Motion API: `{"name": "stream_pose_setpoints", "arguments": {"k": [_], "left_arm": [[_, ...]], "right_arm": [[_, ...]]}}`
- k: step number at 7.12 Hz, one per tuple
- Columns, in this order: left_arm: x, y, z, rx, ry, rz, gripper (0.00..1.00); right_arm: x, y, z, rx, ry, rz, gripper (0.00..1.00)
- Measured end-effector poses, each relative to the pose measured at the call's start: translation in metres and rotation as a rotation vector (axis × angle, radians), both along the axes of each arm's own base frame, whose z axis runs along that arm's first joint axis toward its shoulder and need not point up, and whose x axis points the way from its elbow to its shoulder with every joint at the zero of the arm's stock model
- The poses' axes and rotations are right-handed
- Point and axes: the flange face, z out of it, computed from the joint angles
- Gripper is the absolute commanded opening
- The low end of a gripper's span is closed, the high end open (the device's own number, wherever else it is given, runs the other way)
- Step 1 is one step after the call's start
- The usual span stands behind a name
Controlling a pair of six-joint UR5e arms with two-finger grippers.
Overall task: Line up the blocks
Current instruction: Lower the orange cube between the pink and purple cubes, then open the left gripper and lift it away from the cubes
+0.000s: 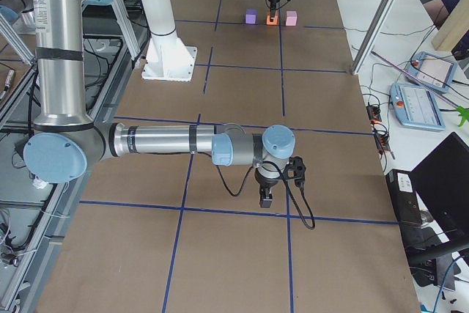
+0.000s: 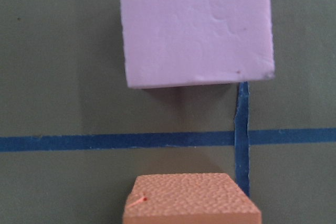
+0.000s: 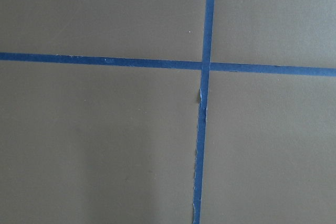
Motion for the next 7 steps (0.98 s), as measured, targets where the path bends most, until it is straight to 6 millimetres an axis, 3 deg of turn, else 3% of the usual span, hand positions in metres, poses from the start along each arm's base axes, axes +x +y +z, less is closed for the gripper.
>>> {"name": "stream_pose_setpoints", "arguments": {"k": [2,4,7], "left_arm": [[-0.001,0.0,-0.002,0.006,0.001,-0.001,1.0],[-0.011,0.001,-0.019,0.032,0.02,-0.012,1.0],[-0.06,0.006,-0.064,0.066,0.044,-0.07,1.0]], "right_arm": [[0.0,0.0,0.0,-0.001,0.0,0.0,1.0],[0.0,0.0,0.0,0.0,0.0,0.0,1.0],[0.0,0.0,0.0,0.0,0.0,0.0,1.0]]}}
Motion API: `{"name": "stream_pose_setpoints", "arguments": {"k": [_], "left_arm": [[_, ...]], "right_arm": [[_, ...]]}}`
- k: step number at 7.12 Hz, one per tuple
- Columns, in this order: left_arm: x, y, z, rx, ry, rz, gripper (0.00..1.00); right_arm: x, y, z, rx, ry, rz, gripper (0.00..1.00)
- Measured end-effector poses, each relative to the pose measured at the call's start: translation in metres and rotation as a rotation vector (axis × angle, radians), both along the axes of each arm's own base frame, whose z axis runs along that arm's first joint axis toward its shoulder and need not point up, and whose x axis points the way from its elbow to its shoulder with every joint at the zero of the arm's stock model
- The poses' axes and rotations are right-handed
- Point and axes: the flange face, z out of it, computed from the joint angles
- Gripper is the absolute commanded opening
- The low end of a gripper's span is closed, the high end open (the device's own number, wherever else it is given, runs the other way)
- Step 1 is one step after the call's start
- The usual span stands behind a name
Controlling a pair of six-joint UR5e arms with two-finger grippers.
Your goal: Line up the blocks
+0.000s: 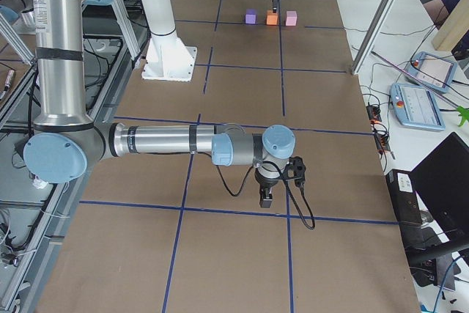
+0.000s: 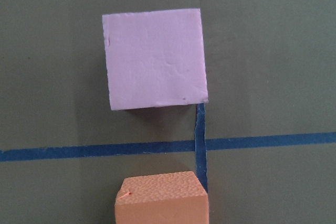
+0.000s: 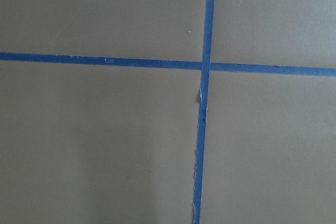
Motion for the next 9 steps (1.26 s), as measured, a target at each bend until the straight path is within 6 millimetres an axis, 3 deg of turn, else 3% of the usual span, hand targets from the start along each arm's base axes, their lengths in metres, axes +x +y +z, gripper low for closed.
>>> {"name": "stream_pose_setpoints", "arguments": {"k": [2,4,5,7,9], "left_arm": [[-0.044,0.0,-0.024,-0.001,-0.003,-0.059,1.0],[-0.087,-0.009,-0.021,0.034,-0.015,-0.071,1.0],[-0.124,-0.015,-0.001,0.079,-0.027,-0.033,1.0],[-0.209,-0.029,0.059,0.135,-0.048,0.039,1.0],[-0.294,-0.029,0.111,0.145,-0.1,0.1,1.0]], "right_arm": [[0.0,0.0,0.0,0.0,0.0,0.0,1.0],[0.0,0.0,0.0,0.0,0.0,0.0,1.0],[0.0,0.0,0.0,0.0,0.0,0.0,1.0],[0.0,0.0,0.0,0.0,0.0,0.0,1.0],[0.0,0.0,0.0,0.0,0.0,0.0,1.0]]}}
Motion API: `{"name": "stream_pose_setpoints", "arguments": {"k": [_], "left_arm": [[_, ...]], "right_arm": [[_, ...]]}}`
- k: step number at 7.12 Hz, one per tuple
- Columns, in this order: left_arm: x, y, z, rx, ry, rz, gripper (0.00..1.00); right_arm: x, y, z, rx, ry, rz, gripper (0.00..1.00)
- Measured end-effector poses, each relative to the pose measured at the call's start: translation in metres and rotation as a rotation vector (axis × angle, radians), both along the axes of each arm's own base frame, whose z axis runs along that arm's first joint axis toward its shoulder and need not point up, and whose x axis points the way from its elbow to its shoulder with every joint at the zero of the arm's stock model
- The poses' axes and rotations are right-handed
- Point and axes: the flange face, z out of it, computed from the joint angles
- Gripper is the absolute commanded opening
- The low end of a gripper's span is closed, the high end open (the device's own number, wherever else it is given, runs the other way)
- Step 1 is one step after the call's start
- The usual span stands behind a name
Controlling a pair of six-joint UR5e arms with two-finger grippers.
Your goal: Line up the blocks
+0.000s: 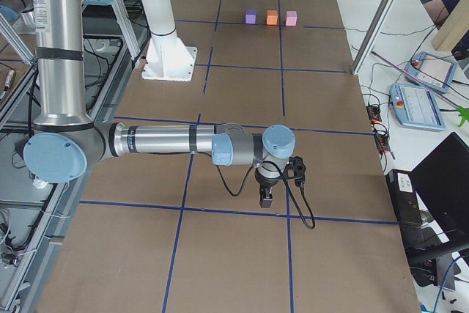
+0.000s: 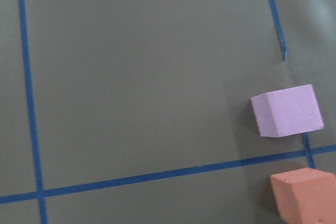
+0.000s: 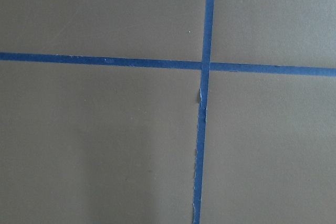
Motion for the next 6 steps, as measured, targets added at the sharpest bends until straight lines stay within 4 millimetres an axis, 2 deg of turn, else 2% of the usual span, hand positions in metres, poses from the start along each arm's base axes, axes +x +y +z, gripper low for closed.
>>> {"name": "stream_pose_setpoints", "arguments": {"k": [1,2,4,6], "left_arm": [[-0.032,0.008,0.019,-0.006,-0.017,0.014,1.0],[-0.051,0.018,0.037,-0.02,-0.023,0.017,1.0],[-0.067,0.036,0.066,-0.074,-0.018,0.007,1.0],[-0.069,0.054,0.09,-0.165,-0.009,-0.047,1.0]], "right_arm": [[0.0,0.0,0.0,0.0,0.0,0.0,1.0],[0.0,0.0,0.0,0.0,0.0,0.0,1.0],[0.0,0.0,0.0,0.0,0.0,0.0,1.0],[0.0,0.0,0.0,0.0,0.0,0.0,1.0]]}}
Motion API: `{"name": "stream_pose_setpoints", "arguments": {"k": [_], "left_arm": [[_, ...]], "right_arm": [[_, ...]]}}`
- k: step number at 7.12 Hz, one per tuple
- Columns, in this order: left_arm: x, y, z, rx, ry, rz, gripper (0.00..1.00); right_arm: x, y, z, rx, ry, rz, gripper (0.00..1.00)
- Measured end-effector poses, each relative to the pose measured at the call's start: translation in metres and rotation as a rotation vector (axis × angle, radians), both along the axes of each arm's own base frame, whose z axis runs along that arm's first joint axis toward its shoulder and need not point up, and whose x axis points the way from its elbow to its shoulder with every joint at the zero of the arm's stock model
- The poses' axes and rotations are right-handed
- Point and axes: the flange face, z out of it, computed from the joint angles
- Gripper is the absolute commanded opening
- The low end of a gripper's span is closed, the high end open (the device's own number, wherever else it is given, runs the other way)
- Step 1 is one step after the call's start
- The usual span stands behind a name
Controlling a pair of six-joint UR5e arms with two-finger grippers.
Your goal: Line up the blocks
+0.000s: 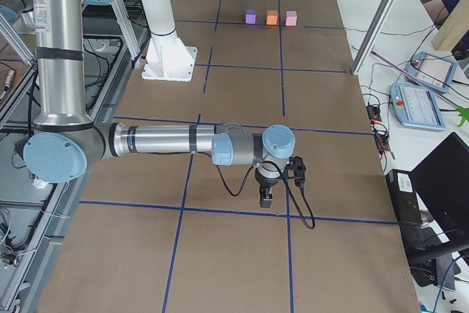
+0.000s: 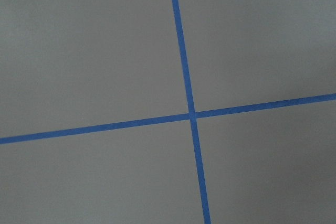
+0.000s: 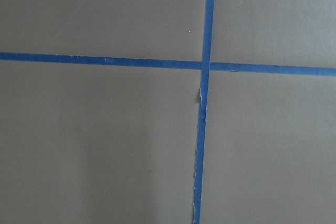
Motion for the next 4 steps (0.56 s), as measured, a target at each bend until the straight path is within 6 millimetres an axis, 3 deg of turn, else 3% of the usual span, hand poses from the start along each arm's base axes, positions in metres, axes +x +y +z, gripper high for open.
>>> {"name": "stream_pose_setpoints", "arguments": {"k": [4], "left_arm": [[0.001,0.0101,0.0117,-0.067,-0.001,-0.05,1.0]], "right_arm": [[0.0,0.0,0.0,0.0,0.0,0.0,1.0]]}}
